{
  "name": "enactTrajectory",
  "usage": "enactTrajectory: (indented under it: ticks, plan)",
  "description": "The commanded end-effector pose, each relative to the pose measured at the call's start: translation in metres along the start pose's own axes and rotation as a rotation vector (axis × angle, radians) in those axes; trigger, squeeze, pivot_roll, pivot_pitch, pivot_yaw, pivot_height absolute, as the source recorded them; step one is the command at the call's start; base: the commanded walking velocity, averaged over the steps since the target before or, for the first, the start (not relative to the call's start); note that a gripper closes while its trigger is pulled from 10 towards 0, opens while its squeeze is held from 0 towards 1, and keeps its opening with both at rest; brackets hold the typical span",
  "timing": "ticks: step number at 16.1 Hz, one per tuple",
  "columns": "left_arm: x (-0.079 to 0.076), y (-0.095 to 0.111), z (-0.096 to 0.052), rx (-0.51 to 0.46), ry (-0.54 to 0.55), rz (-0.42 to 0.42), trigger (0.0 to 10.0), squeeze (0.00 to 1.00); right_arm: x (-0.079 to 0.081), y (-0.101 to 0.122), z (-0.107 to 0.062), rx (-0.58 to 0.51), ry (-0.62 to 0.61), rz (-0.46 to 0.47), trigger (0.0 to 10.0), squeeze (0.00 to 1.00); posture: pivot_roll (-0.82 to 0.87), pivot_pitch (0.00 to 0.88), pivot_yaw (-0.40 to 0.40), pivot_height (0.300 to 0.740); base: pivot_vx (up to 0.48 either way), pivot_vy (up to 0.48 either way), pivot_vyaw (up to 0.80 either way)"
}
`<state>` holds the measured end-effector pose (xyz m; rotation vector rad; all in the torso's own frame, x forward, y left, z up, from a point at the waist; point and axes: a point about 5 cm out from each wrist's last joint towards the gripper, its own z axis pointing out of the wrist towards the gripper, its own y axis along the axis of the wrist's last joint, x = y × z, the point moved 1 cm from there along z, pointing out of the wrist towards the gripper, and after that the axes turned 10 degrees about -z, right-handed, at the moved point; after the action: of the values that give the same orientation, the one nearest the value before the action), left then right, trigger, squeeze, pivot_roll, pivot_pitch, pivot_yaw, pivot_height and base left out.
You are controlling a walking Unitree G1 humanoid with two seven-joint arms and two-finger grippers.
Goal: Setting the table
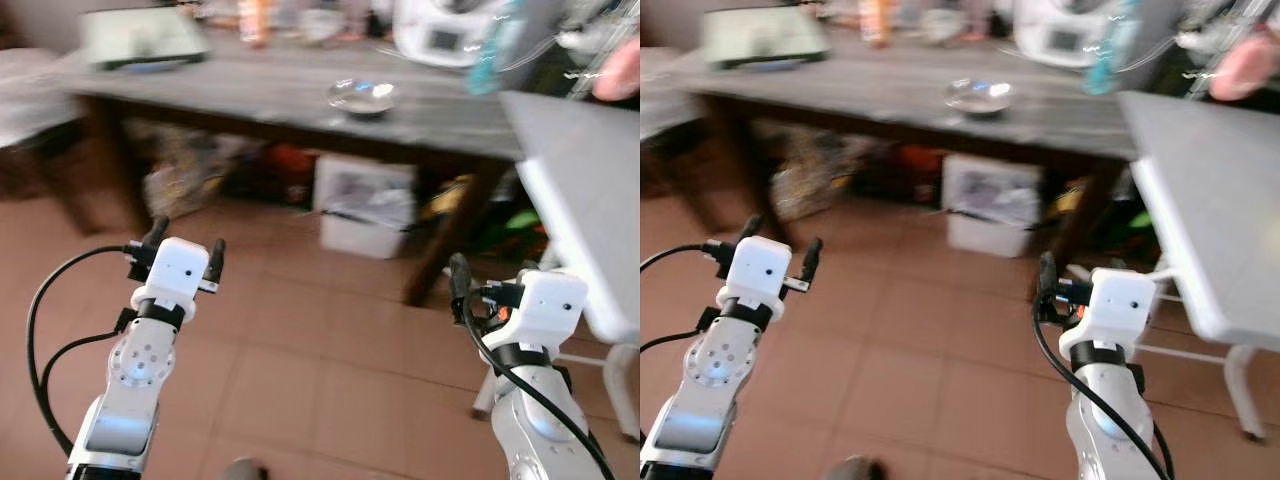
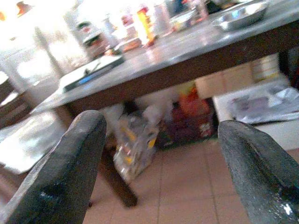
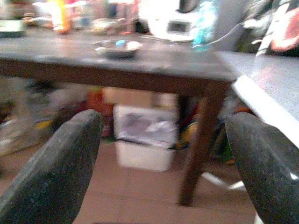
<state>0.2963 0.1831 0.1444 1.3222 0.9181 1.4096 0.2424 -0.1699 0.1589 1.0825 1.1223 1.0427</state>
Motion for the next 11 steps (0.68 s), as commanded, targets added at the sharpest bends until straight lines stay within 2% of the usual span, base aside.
enactTrajectory:
  ticks: [1,4,6,11]
  plan:
    - [-0.007,0.007,0.006,-0.021,-0.037,-0.042,10.0,0.00,-0.005,0.000,0.000,-0.002,-0.019,-0.019,10.0,0.00,0.15,0.124,-0.061,0.740,0.000,0.000,0.00]
    - [-0.014,0.014,0.009,-0.050,-0.056,-0.045,10.0,0.00,-0.005,0.000,0.000,-0.002,-0.017,-0.019,10.0,0.00,0.15,0.127,-0.065,0.740,0.000,0.000,0.00]
    - [-0.015,0.019,0.012,-0.060,-0.052,-0.086,10.0,0.00,-0.003,0.000,0.001,-0.001,-0.007,-0.020,10.0,0.00,0.16,0.141,-0.065,0.740,0.000,-0.480,0.00]
    - [-0.018,0.018,0.010,-0.054,-0.066,-0.100,10.0,0.00,-0.003,-0.001,0.000,0.007,-0.006,-0.022,10.0,0.00,0.16,0.149,-0.063,0.740,0.000,-0.480,0.00]
